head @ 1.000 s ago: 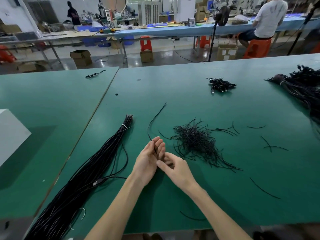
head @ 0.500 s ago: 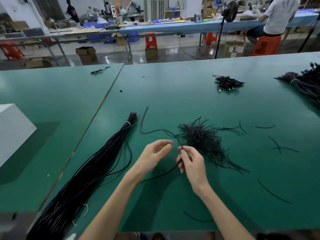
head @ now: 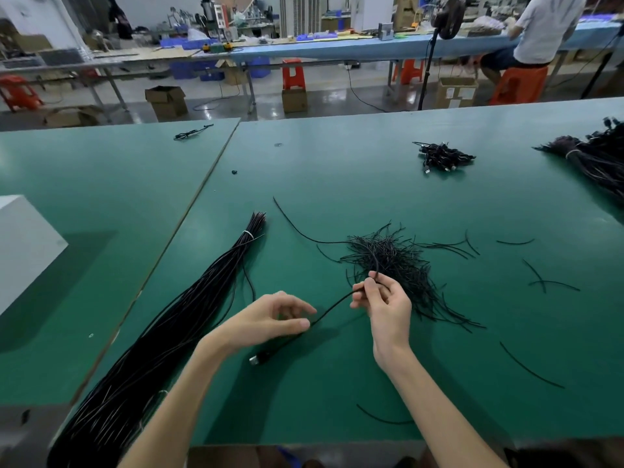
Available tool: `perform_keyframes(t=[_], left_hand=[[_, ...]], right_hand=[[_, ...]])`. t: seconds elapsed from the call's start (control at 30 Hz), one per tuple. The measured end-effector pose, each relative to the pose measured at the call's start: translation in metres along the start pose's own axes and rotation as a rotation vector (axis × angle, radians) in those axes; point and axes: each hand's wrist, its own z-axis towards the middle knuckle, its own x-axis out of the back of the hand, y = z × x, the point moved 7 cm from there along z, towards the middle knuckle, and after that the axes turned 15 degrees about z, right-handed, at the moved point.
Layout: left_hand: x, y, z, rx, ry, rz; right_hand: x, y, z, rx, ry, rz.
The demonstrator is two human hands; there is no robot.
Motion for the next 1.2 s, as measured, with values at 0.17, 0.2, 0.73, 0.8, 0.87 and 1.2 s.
perform_keyframes(t=[0.17,0.2,0.73,0.8,0.87,1.2], left_hand=[[-0.010,0.011,0.003,-0.061,-0.089,0.141],[-0.012,0.016,0.002,-0.114,-0.105,0.007],[-0.040,0.038,0.021,-0.189,0.013,-1.121],[-0.033,0.042,0.023,-0.223,0.067,-1.224],[-0.026,0.041,0.025,-0.229,0.121,-1.328],[-0.014,0.005,0.030,-0.086,0.215,-1.232]], right_hand=[[0.003,0.002,0.002,0.006,0.044,0.072],[0.003,0.002,0.003,0.004,0.043,0.062],[-0.032,0.011,-0.014,0.043,-0.334,-0.575],[-0.035,0.012,-0.017,0.048,-0.382,-0.623],[-0.036,0.010,-0.018,0.062,-0.382,-0.638],[-0.032,0.005,-0.015,0.128,-0.296,-0.648]])
